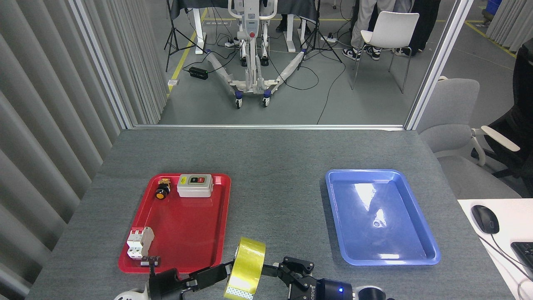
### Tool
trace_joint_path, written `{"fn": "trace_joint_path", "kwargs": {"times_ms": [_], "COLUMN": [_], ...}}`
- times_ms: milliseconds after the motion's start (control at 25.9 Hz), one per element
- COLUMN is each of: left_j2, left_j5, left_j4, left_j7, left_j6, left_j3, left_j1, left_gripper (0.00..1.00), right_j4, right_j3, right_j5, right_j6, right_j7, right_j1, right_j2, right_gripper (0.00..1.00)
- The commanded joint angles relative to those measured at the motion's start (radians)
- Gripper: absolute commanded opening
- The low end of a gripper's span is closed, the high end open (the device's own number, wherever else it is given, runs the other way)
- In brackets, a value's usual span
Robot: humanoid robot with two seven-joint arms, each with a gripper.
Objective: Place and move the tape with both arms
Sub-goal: 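Grasp the tape roll with the right gripper beside the left gripper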
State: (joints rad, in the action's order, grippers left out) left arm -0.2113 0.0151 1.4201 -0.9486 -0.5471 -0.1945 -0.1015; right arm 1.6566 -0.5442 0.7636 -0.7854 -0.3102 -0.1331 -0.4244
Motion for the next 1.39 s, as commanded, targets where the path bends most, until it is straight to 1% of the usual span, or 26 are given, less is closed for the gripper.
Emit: {"fn": "trace_joint_path", "kwargs": {"times_ms": [0,39,116,193,309,425,464,503,580,657,890,967,1044,1122,1238,1276,1354], "left_j2": [0.001,0.003,0.006,0.006,0.006,0.004,0.004,0.003,0.003,0.003,0.000,0.000,-0.002,-0.002,-0.002,-0.002,-0.002], "left_j5": [0.019,0.019,0.019,0.019,0.019,0.019,0.019,0.019,0.019,0.019,0.019,0.019,0.019,0.019,0.019,0.019,0.019], "left_j4": [-0.004,-0.007,-0.009,-0.009,-0.009,-0.009,-0.009,-0.009,-0.009,-0.009,-0.009,-0.009,-0.010,-0.010,-0.010,-0.012,-0.012], "left_j7": [0.001,0.001,0.001,0.001,0.001,0.001,0.001,0.001,0.001,0.001,0.001,0.001,0.001,0.001,0.001,0.001,0.001], "left_j6": [-0.001,-0.001,0.001,0.001,0.001,0.001,0.001,0.001,-0.001,-0.001,-0.002,-0.002,-0.002,-0.004,-0.005,-0.008,-0.010], "left_j3": [0.006,0.010,0.015,0.015,0.015,0.015,0.015,0.017,0.018,0.018,0.029,0.030,0.030,0.030,0.033,0.035,0.041], "left_j1": [0.000,0.000,0.000,-0.001,-0.001,-0.001,-0.001,-0.001,-0.003,-0.003,-0.003,-0.004,-0.004,-0.006,-0.006,-0.006,-0.004], "left_gripper": [0.13,0.13,0.13,0.13,0.13,0.13,0.13,0.13,0.13,0.13,0.14,0.14,0.14,0.15,0.15,0.16,0.25], "right_j4": [-0.006,-0.011,-0.011,-0.012,-0.014,-0.026,-0.032,-0.035,-0.037,-0.038,-0.044,-0.057,-0.080,-0.087,-0.094,-0.094,-0.094], "right_j3": [-0.010,-0.010,-0.011,-0.011,-0.011,-0.010,-0.010,-0.010,-0.008,-0.008,-0.011,-0.011,-0.011,-0.011,-0.011,-0.011,-0.011], "right_j5": [0.043,0.056,0.057,0.060,0.062,0.062,0.062,0.062,0.062,0.060,0.060,0.060,0.060,0.059,0.059,0.059,0.059], "right_j6": [0.000,0.000,0.000,0.000,0.000,0.000,0.000,0.000,0.000,0.000,0.000,0.000,0.000,0.000,0.000,0.000,0.000], "right_j7": [0.000,0.000,0.000,0.000,0.000,0.000,0.000,0.000,0.000,0.000,0.000,0.000,0.000,0.000,0.000,0.000,0.000], "right_j1": [0.000,0.001,0.003,0.003,0.004,0.004,0.004,0.003,0.003,0.003,0.003,0.001,-0.008,-0.026,-0.028,-0.029,-0.028], "right_j2": [0.030,0.044,0.056,0.061,0.053,0.053,0.058,0.059,0.059,0.059,0.065,0.084,0.098,0.098,0.096,0.096,0.096], "right_gripper": [0.84,0.84,0.83,0.81,0.80,0.69,0.62,0.58,0.56,0.50,0.43,0.40,0.39,0.37,0.34,0.32,0.30]}}
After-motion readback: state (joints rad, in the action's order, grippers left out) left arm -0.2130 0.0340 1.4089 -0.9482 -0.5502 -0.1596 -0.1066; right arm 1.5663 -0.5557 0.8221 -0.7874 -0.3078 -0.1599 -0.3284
